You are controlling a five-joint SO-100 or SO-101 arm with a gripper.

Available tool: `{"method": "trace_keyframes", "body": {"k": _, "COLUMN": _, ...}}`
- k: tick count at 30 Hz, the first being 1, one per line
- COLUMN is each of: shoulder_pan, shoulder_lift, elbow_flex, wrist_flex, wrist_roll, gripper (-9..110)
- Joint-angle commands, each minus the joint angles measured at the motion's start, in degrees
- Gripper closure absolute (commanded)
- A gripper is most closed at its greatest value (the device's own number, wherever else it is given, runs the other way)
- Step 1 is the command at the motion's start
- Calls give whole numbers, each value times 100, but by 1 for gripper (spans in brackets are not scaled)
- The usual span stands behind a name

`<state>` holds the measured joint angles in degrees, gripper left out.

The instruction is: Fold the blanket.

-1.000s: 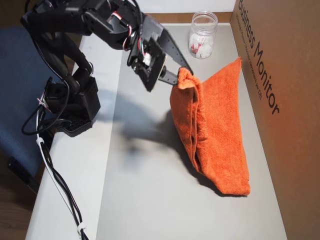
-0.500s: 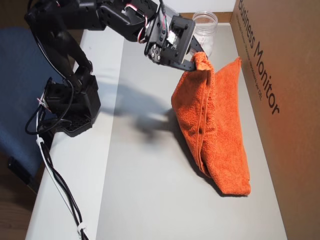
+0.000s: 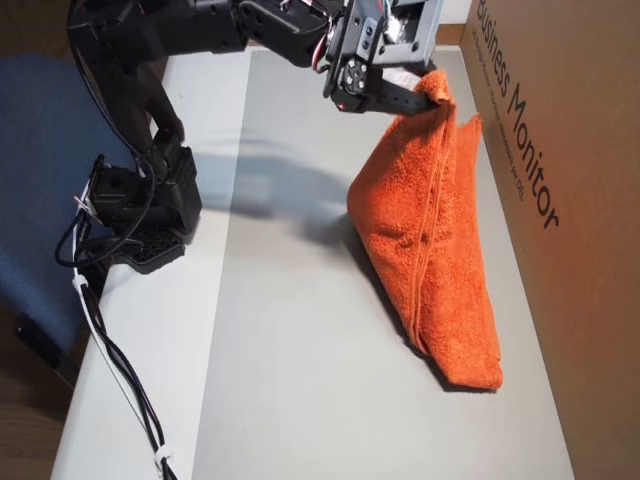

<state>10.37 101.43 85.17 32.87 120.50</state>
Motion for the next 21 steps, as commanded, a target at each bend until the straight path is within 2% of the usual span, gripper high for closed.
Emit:
{"method": "trace_keyframes", "body": {"k": 1, "shoulder_pan": -35, "shoulder_lift": -114, "elbow_flex": -563, "wrist_flex": -123, "wrist_roll": -70, "gripper": 102}}
{"method": "trace_keyframes", "body": {"k": 8, "shoulder_pan": -185, "shoulder_lift": -598, "elbow_flex": -1116, "wrist_flex": -123, "wrist_roll": -88, "gripper": 102}}
{"method": "trace_keyframes", "body": {"k": 12, "shoulder_pan": -404, "shoulder_lift": -853, "elbow_flex": -1354, "wrist_flex": -167, "wrist_roll": -501, "gripper": 102}}
{"method": "trace_keyframes", "body": {"k": 21, "shoulder_pan": -923, "shoulder_lift": -1397, "elbow_flex": -1318, "wrist_flex": -1301, "wrist_roll": -1468, "gripper": 102}}
